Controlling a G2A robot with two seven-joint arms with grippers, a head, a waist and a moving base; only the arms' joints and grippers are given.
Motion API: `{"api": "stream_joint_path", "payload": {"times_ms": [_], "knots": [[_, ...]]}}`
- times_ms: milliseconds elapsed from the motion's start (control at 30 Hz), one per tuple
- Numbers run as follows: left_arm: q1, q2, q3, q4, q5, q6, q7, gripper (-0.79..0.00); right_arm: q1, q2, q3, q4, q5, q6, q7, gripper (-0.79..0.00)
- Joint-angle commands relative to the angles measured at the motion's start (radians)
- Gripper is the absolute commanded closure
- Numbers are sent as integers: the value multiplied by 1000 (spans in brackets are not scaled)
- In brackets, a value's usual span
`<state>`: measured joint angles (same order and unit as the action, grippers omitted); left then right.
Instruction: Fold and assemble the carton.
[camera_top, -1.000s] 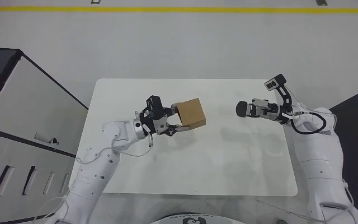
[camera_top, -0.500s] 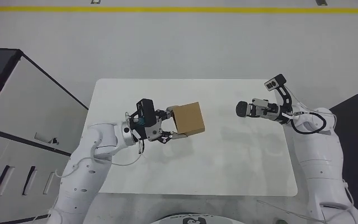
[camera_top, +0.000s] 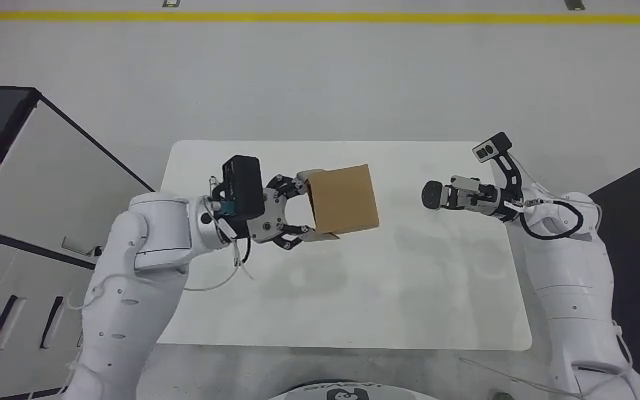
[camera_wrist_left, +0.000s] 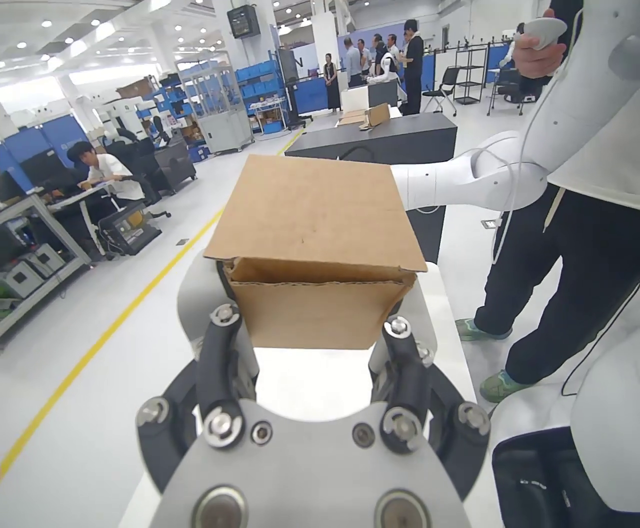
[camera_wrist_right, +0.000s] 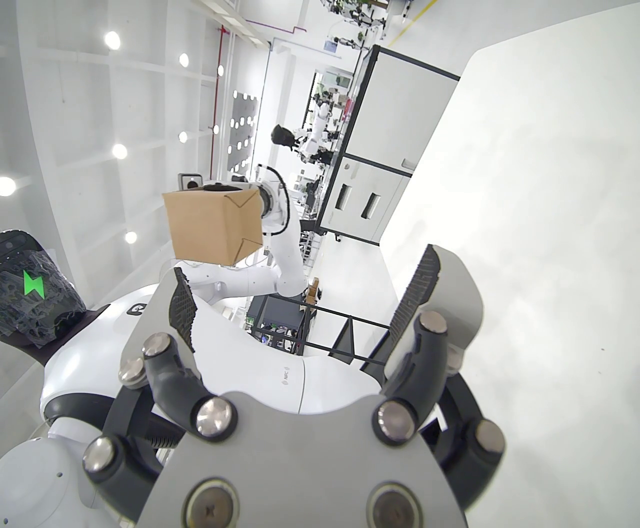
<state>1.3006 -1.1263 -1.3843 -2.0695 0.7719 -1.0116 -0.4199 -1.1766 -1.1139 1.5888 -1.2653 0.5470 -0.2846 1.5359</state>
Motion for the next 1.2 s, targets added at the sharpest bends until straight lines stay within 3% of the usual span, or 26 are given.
{"api": "stream_joint_path", "payload": {"times_ms": [0,967,1167], "knots": [[-11,11,-16,-32,-76,15,-72,0,0,0,0,0,0,0,0,-785],[-21,21,-22,-66,-118,37,-110,0,0,0,0,0,0,0,0,-785],[-102,55,-10,-56,-435,167,-369,0,0,0,0,0,0,0,0,-785]]}}
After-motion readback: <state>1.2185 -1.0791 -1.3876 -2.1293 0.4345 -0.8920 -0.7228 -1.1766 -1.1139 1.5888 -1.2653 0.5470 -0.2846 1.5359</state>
